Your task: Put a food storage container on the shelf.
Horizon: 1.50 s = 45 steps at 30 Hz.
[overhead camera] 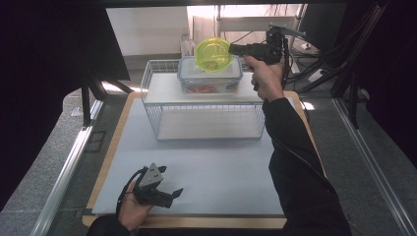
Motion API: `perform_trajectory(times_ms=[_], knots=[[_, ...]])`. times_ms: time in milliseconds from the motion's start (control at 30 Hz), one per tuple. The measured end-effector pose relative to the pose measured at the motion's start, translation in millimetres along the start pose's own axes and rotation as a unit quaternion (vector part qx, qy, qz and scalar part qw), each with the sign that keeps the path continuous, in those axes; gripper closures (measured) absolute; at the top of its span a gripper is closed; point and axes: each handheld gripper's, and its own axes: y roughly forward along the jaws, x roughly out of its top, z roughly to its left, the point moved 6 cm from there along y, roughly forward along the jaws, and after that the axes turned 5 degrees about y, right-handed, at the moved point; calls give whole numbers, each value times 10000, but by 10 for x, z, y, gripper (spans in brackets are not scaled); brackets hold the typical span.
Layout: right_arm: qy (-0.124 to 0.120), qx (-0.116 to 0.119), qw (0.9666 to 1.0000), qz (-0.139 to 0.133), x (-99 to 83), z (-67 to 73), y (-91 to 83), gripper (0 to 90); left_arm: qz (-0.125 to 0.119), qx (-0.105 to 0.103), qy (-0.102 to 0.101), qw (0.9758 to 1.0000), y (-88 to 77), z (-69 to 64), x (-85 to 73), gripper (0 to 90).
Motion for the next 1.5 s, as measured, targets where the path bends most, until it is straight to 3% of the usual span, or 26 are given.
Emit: perform_trajectory(times_ms=[133,333,467,567,667,800,933,1067,1267,1400,1500], knots=[[0,-191,9997,-120,23,-38,60,738,11,-23,13,10000,6,-8,0,53],[-122,-433,9986,-293,37,-86,110,701,36,-50,20,10000,14,-16,-5,53],[-457,-507,9970,-372,47,-57,49,665,39,-48,34,10000,12,-18,-5,54],[-1094,-798,9900,-382,20,13,-68,706,44,-43,35,10000,12,-18,-4,54],[-1525,-952,9827,-435,-59,98,-211,799,57,-23,56,10000,15,-20,-3,54],[-2099,-1185,9702,-263,-289,180,-301,900,66,-18,64,10000,19,-23,-2,54],[-2189,-1199,9683,32,-556,188,-235,900,63,-19,64,10000,25,-25,-2,54],[-2445,-1314,9602,314,-700,172,-68,900,79,-18,78,9999,29,-32,-3,54],[-2349,-1282,9627,407,-697,116,103,900,94,-30,82,9999,27,-23,-10,54],[-2192,-1238,9670,389,-665,76,172,900,89,-43,79,9999,31,-26,-8,55],[-2181,-1259,9671,354,-632,71,226,900,94,-38,94,9999,33,-30,-9,55]])
